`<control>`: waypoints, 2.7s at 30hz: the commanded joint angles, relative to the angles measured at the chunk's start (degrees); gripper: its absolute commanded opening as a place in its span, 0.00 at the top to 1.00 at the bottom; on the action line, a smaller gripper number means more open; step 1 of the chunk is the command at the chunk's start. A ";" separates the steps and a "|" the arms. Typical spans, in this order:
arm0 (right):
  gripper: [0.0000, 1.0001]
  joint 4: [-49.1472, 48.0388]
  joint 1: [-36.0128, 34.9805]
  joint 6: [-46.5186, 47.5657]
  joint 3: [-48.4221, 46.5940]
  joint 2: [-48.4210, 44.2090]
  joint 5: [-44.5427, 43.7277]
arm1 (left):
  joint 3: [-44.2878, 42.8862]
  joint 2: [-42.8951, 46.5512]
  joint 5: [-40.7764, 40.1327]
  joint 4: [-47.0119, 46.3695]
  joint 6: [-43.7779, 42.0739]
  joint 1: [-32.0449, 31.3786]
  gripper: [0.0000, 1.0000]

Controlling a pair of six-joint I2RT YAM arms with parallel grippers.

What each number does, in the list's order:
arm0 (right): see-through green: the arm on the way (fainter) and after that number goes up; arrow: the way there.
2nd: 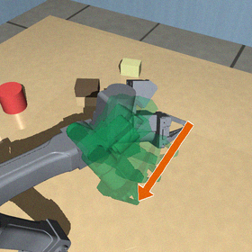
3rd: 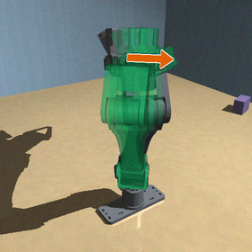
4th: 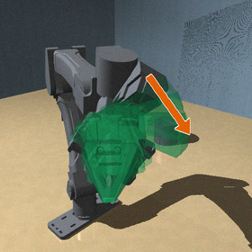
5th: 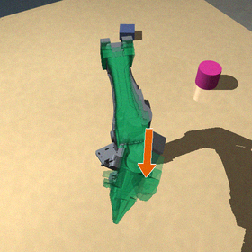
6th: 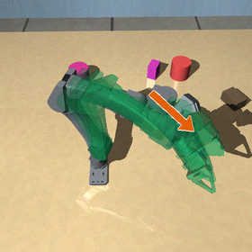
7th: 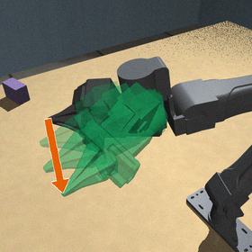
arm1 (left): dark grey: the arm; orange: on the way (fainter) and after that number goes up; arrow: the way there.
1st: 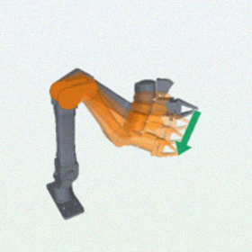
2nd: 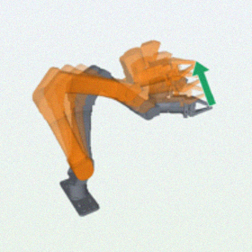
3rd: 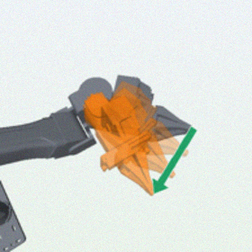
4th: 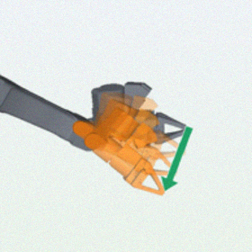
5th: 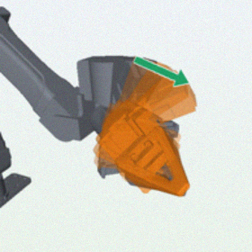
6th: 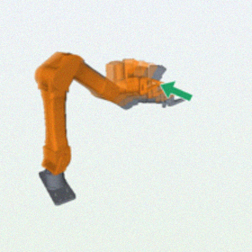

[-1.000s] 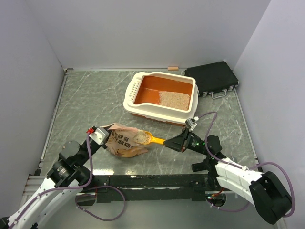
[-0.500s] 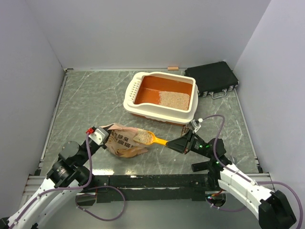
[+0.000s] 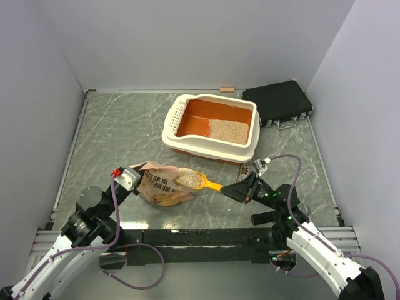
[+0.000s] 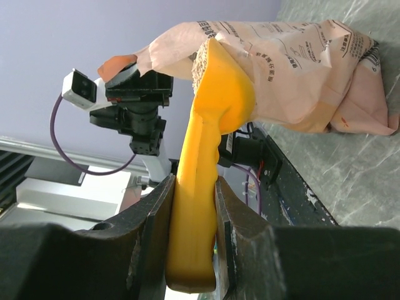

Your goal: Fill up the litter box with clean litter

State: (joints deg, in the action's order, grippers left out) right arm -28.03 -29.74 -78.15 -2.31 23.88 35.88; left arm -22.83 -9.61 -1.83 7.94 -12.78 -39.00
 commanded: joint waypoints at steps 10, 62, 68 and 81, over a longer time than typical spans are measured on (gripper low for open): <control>1.00 10.89 0.47 -0.86 3.01 -11.75 -6.25 | -1.43 1.34 -5.21 -9.97 0.12 1.12 0.99; 1.00 -17.59 0.38 -4.12 -7.45 12.77 -21.90 | -0.73 1.87 -1.16 -10.67 0.29 1.65 0.99; 1.00 -16.44 0.38 -3.59 -9.47 13.56 -23.48 | -0.73 1.87 -1.25 -10.67 0.30 1.65 0.99; 1.00 -18.81 0.99 -1.48 -15.71 21.19 -27.18 | -0.81 2.13 -1.25 -10.58 0.47 1.74 0.99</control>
State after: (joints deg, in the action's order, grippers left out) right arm -38.13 -29.43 -80.49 -12.91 42.54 10.81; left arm -22.39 -9.08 -3.88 6.76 -12.73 -37.67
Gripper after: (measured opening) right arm 0.345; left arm 0.026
